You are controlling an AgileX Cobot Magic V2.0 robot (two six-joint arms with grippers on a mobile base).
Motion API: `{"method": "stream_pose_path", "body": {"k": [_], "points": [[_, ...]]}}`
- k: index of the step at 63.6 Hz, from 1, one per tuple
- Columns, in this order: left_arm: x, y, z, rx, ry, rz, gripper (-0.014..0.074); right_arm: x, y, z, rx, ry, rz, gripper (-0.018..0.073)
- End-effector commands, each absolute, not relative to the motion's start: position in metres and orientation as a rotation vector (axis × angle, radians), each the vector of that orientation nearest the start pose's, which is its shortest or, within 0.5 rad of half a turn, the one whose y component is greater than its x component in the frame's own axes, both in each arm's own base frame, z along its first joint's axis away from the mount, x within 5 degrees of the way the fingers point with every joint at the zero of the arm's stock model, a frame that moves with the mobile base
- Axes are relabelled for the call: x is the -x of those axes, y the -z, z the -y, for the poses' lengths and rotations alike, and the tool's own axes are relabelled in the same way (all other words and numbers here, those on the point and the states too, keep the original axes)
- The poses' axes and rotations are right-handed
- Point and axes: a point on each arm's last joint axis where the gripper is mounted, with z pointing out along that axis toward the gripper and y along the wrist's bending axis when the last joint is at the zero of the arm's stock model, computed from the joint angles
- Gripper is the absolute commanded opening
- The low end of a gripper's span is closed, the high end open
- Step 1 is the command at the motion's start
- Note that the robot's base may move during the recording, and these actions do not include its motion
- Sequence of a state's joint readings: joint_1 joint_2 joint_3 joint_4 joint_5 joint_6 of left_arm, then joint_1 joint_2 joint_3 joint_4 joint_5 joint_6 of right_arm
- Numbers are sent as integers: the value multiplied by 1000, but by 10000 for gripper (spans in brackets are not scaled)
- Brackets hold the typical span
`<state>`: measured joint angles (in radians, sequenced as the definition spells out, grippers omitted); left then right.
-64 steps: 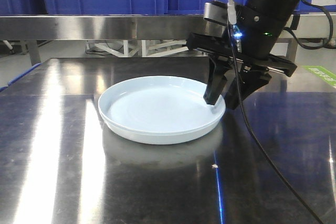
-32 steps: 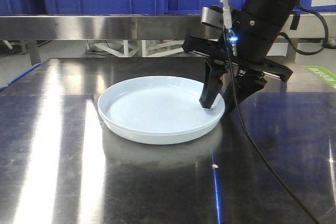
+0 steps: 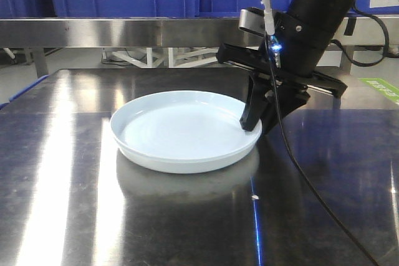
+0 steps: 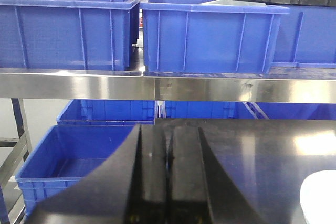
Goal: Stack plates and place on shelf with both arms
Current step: 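Lift the plate stack with the right gripper up high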
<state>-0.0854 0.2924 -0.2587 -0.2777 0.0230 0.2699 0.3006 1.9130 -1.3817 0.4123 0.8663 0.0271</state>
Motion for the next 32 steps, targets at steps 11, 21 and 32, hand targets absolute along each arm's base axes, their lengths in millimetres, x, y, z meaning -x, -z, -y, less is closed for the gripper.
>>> {"method": "stream_pose_path", "body": {"k": [11, 21, 32], "points": [[-79, -299, 6, -35, 80, -1426, 80, -367, -249, -142, 34, -617, -2716, 49], [-79, -299, 6, -35, 80, -1426, 80, -364, -269, -138, 2, -613, -2568, 49], [-79, -299, 6, -35, 80, -1426, 80, -350, -279, -119, -80, -571, -2391, 49]]}}
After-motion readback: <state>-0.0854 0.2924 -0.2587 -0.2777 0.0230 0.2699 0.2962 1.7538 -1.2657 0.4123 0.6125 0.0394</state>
